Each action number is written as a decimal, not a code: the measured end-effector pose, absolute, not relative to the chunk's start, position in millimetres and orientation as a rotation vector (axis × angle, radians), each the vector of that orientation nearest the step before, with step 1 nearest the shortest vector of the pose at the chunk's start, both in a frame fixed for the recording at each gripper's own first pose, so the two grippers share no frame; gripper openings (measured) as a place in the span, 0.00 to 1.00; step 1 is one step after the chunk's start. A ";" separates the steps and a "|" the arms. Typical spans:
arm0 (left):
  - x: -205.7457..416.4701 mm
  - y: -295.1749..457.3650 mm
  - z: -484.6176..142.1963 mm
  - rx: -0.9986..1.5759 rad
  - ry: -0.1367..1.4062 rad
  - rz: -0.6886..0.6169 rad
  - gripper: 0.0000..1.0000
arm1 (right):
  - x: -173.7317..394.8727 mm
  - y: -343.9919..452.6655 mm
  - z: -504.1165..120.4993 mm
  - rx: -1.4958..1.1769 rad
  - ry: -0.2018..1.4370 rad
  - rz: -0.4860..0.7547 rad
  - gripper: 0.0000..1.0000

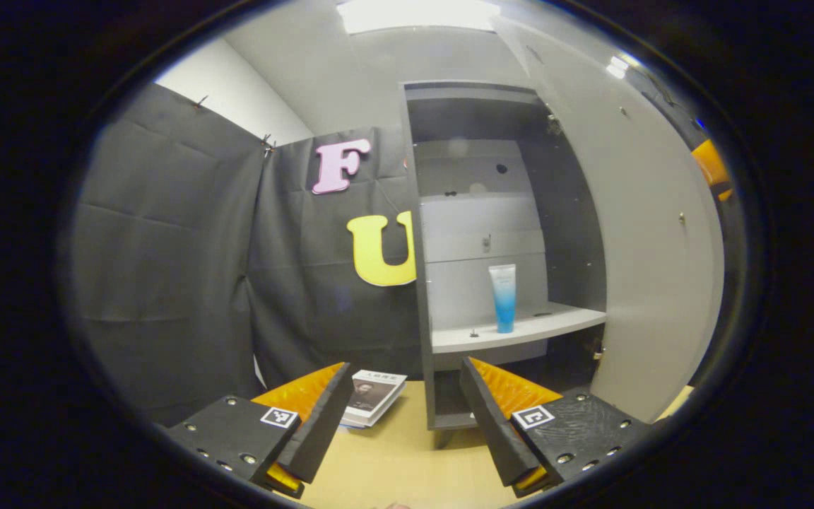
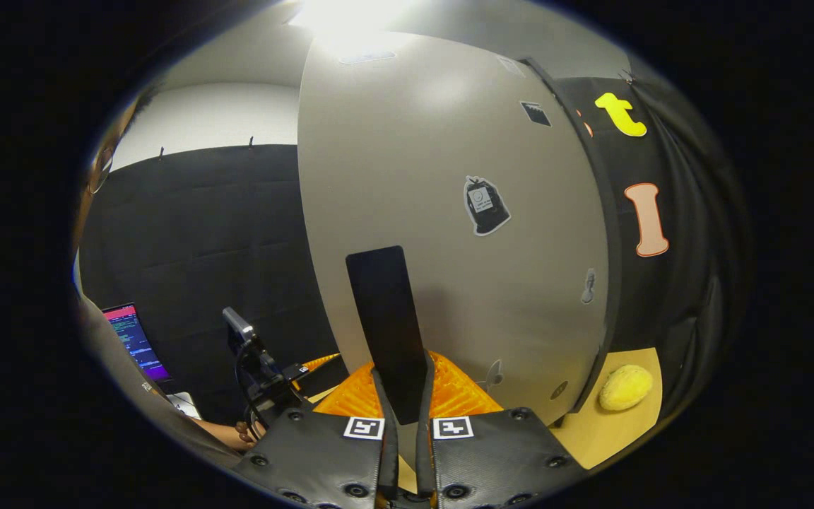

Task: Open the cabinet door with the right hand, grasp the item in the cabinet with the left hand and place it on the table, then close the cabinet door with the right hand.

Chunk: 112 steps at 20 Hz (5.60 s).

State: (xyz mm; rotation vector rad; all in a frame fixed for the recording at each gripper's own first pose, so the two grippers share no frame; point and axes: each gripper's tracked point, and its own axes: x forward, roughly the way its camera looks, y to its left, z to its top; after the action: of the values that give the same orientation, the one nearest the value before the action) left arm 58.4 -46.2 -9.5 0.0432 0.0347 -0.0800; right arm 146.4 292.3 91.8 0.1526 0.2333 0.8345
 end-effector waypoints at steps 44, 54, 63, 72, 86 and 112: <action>102.5 -199.2 74.2 0.026 -0.057 -0.222 0.94 | 201.2 134.9 51.7 0.056 0.113 -0.001 0.98; 214.0 -223.5 42.8 -0.010 0.019 -0.260 0.93 | 224.4 130.4 29.1 0.114 0.137 -0.148 0.98; 288.6 -230.1 -5.1 -0.013 0.102 -0.261 0.94 | 241.4 130.4 11.4 0.114 0.195 -0.243 0.98; 308.7 -236.0 -16.1 0.007 0.099 -0.251 0.51 | 259.5 147.8 6.4 0.064 0.232 -0.225 0.98; 229.8 -205.2 -8.9 -0.052 0.055 -0.280 0.52 | 258.0 151.5 0.3 0.081 0.232 -0.122 0.98; 35.0 -140.4 -208.7 -0.021 0.226 -0.229 0.49 | 255.5 156.0 -24.4 0.128 0.242 -0.030 0.98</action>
State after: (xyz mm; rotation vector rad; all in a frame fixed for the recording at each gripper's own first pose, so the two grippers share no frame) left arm 35.0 -140.4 -208.7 -0.0209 0.2262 -0.2287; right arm 255.5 156.0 -24.4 0.1284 0.2417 -0.0305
